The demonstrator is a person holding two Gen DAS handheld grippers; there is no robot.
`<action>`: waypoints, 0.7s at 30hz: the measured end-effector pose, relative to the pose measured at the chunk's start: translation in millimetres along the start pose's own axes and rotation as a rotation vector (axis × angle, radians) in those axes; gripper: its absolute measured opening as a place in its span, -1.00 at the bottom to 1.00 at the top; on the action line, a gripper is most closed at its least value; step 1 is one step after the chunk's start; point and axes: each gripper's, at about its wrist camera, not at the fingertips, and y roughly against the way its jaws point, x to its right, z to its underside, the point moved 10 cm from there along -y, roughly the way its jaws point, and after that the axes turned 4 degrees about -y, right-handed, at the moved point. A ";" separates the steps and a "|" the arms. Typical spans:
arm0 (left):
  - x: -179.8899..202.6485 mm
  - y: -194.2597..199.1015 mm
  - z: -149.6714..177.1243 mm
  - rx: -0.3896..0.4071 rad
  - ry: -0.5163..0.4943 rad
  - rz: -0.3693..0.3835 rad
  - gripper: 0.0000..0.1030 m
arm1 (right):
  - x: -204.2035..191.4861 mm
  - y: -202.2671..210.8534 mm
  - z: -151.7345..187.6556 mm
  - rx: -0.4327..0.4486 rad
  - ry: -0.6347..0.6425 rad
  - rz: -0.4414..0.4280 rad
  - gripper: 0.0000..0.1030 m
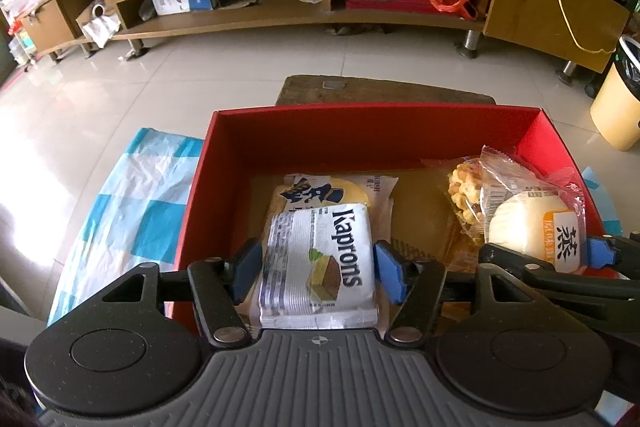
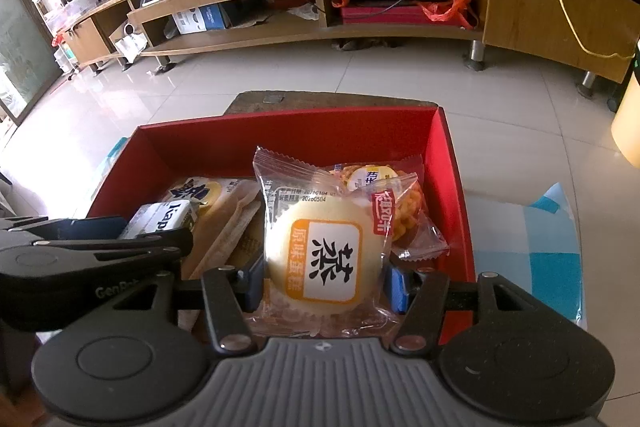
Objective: Organize snacks
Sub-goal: 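Open both tools to release the wafer and bun pack and withdraw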
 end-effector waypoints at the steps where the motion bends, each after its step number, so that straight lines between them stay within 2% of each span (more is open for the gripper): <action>1: -0.9 0.2 -0.3 0.001 0.001 -0.003 0.40 | 0.2 -0.2 0.1 0.000 -0.002 0.000 0.06; 5: -5.3 -0.4 -0.6 0.002 0.017 -0.013 0.54 | 1.8 -0.8 -0.8 0.000 -0.006 -0.001 0.08; 12: -9.7 0.8 -2.1 0.009 0.023 -0.021 0.66 | 1.5 -0.8 -0.8 -0.002 -0.004 0.009 0.12; 21: -11.9 6.2 -1.9 0.018 0.028 -0.025 0.71 | 5.7 2.4 -0.8 0.004 -0.004 0.041 0.31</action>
